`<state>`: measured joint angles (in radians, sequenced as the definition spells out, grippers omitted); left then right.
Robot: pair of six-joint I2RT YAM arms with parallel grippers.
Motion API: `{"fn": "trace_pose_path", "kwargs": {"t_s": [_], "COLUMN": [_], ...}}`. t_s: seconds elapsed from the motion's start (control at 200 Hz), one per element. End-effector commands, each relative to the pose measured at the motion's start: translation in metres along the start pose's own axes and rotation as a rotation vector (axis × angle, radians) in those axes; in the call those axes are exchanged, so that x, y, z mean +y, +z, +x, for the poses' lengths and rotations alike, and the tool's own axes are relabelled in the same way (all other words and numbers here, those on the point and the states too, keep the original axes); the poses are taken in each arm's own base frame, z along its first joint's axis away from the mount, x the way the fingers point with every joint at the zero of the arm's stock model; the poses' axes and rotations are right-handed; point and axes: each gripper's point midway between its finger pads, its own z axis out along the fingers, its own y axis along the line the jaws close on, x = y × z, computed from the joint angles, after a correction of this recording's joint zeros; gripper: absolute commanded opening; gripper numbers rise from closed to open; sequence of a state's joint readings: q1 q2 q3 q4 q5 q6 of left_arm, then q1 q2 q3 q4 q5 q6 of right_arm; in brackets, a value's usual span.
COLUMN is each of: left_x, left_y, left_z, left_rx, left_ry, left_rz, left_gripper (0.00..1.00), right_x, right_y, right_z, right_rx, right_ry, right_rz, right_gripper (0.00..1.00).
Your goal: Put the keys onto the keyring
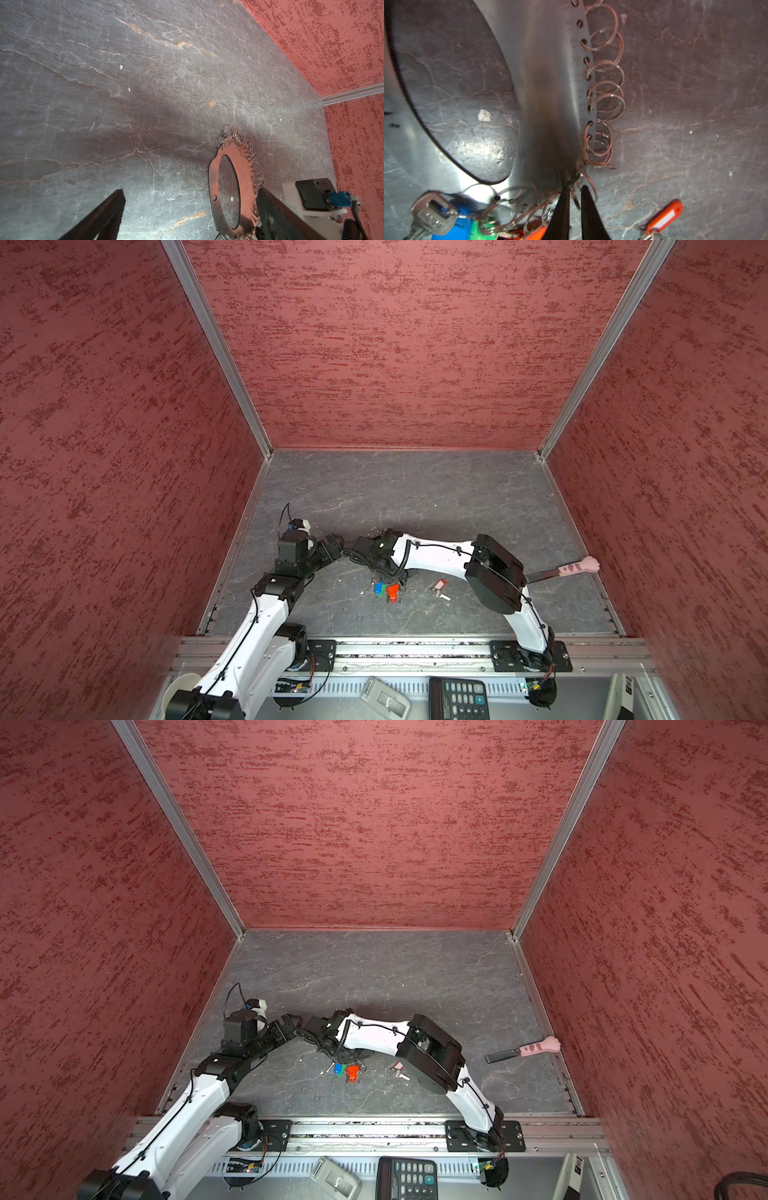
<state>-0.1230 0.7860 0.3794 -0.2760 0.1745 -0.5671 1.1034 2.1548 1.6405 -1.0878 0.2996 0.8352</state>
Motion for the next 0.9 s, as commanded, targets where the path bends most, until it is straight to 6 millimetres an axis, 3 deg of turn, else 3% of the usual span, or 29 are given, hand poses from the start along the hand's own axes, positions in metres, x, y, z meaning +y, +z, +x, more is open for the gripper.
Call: {"fn": "trace_pose_path", "kwargs": {"t_s": [0.0,0.321,0.471,0.681,0.761,0.897], "left_x": [-0.001,-0.002,-0.002,-0.012,-0.027,-0.065], "left_y": [0.000,0.000,0.000,0.005,0.008,0.010], "left_z": [-0.001,0.000,-0.001,-0.005,-0.010,-0.018], "left_rx": [-0.012,-0.011,-0.015,-0.009,0.003,0.038], "left_ry": [0.025,0.028,0.029,0.032,0.030,0.110], "left_rz": [0.007,0.008,0.006,0.052,0.113,0.191], "left_gripper": [1.00,1.00,1.00,1.00,1.00,0.97], "right_x": [-0.004,0.004,0.002,-0.008,-0.003,-0.013], "right_y": [0.005,-0.002,-0.015,-0.065,-0.087,-0.116], "right_z": [0.003,-0.003,-0.010,-0.040,-0.048,-0.058], "right_rx": [-0.001,-0.025,-0.064,-0.247,-0.318,-0.428], "right_ry": [0.025,0.022,0.014,-0.031,-0.053,-0.067], "right_rz": [0.033,-0.021,-0.038,-0.132,-0.241,-0.333], "right_gripper": [0.11,0.04,0.01,0.00,0.00,0.00]}}
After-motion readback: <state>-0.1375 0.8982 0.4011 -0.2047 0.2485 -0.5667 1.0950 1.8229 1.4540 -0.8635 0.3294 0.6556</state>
